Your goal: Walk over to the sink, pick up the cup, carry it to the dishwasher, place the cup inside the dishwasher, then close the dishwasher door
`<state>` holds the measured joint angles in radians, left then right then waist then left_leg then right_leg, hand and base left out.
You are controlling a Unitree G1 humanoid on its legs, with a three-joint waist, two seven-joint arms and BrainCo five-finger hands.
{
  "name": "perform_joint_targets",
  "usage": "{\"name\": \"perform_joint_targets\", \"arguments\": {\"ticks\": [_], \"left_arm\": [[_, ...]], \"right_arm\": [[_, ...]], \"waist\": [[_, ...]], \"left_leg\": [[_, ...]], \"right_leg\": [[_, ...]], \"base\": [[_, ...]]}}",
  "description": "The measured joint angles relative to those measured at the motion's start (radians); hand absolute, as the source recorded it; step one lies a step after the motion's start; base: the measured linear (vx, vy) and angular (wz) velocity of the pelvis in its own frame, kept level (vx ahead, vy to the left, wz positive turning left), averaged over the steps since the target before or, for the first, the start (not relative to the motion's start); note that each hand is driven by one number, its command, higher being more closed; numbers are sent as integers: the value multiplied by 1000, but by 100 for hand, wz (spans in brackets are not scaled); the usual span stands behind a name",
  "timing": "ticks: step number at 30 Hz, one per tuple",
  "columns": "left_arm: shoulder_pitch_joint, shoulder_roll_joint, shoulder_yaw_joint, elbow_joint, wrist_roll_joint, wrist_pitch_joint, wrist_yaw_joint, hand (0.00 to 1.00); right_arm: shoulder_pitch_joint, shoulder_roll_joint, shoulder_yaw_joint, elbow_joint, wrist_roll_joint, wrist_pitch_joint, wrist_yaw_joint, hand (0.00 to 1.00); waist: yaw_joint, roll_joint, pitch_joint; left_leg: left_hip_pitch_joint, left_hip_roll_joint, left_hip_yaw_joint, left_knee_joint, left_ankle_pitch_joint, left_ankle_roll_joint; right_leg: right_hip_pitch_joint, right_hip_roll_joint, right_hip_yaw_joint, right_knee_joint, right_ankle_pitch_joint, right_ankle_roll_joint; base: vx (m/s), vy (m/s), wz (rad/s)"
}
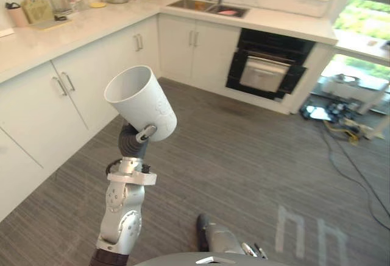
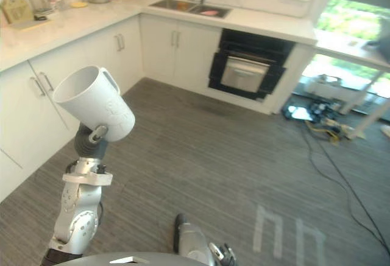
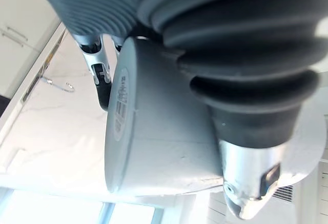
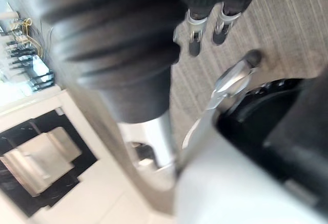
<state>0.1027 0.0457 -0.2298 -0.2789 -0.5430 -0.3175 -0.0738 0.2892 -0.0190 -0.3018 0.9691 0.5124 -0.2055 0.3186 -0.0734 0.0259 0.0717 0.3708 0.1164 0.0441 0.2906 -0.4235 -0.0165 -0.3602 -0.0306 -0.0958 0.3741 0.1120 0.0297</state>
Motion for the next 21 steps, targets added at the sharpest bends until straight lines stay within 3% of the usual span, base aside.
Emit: {"name": "perform_joint_targets", "arguments": {"ticks": [2,5,6,7,9,10,13,14,16,18,19,20,21], "left_arm": [[-7,-23,-8,17,-2,11,3,100],[-9,-29,-19,17,-2,14,6,100],[-9,-33,-19,17,-2,15,7,100],[-6,-49,-20,19,-3,15,6,100],[7,-80,-20,19,-1,14,6,100],[30,-90,-17,17,1,6,11,100],[58,-89,14,13,6,-17,19,100],[76,-89,44,10,5,-20,18,100],[93,-78,64,10,5,-20,16,100],[127,-71,60,6,5,-23,-4,100],[137,-71,54,6,5,-25,-6,100],[152,-72,47,6,6,-35,-26,100],[153,-61,51,8,5,-42,-45,100]], "right_arm": [[-19,-40,11,-7,0,2,3,0],[-36,-61,30,-10,0,62,-2,0],[-37,-68,30,-10,0,84,-3,0],[-34,-72,24,-15,1,101,-5,0],[-34,-75,24,-26,-1,100,-9,0],[-16,-76,25,-36,-1,99,-13,0],[-14,-84,52,-47,-1,97,-9,0],[-29,-86,83,-51,-2,89,2,0],[-40,-75,115,-55,2,76,3,0],[-48,-49,141,-54,11,62,5,0],[-49,-43,142,-54,11,56,6,0],[-55,-34,141,-52,10,51,6,0],[-65,-19,130,-43,11,51,2,0]], "waist": [[8,43,14],[10,44,17],[14,54,24],[13,67,35],[22,74,43],[48,71,39],[92,66,37],[108,56,33],[109,31,28],[119,-19,21],[128,-25,19],[139,-29,16],[131,-52,7]], "left_leg": [[-3,28,-29,48,51,8],[-13,41,-50,188,231,9],[-64,63,-56,317,319,-31],[-210,106,-76,588,490,-121],[-365,127,-52,813,414,-94],[-470,121,5,863,318,-54],[-593,120,103,733,202,-32],[-625,119,155,570,162,-18],[-631,90,182,336,172,-6],[-640,6,108,18,307,-27],[-645,-4,91,-26,351,-39],[-645,-14,88,-56,474,-60],[-641,-42,108,-8,465,-2]], "right_leg": [[8,15,-26,64,-72,-18],[51,35,-42,159,-206,-35],[93,51,-42,143,-244,-38],[177,86,-52,78,-277,-76],[272,109,-54,-5,-283,-95],[360,116,-43,-87,-281,-103],[450,121,-2,-170,-279,-110],[482,113,28,-194,-285,-100],[515,88,50,-207,-296,-66],[573,26,88,-226,-344,-18],[584,14,102,-229,-356,-2],[607,-8,131,-239,-379,27],[622,-40,158,-244,-387,36]], "base": [[607,-270,24],[604,-275,3],[611,-162,-2],[582,-125,8],[414,-76,3],[376,-65,-19],[399,-13,-54],[438,79,-63],[470,124,-44],[635,255,-32],[646,332,-48],[548,308,-37],[443,253,-31]]}}
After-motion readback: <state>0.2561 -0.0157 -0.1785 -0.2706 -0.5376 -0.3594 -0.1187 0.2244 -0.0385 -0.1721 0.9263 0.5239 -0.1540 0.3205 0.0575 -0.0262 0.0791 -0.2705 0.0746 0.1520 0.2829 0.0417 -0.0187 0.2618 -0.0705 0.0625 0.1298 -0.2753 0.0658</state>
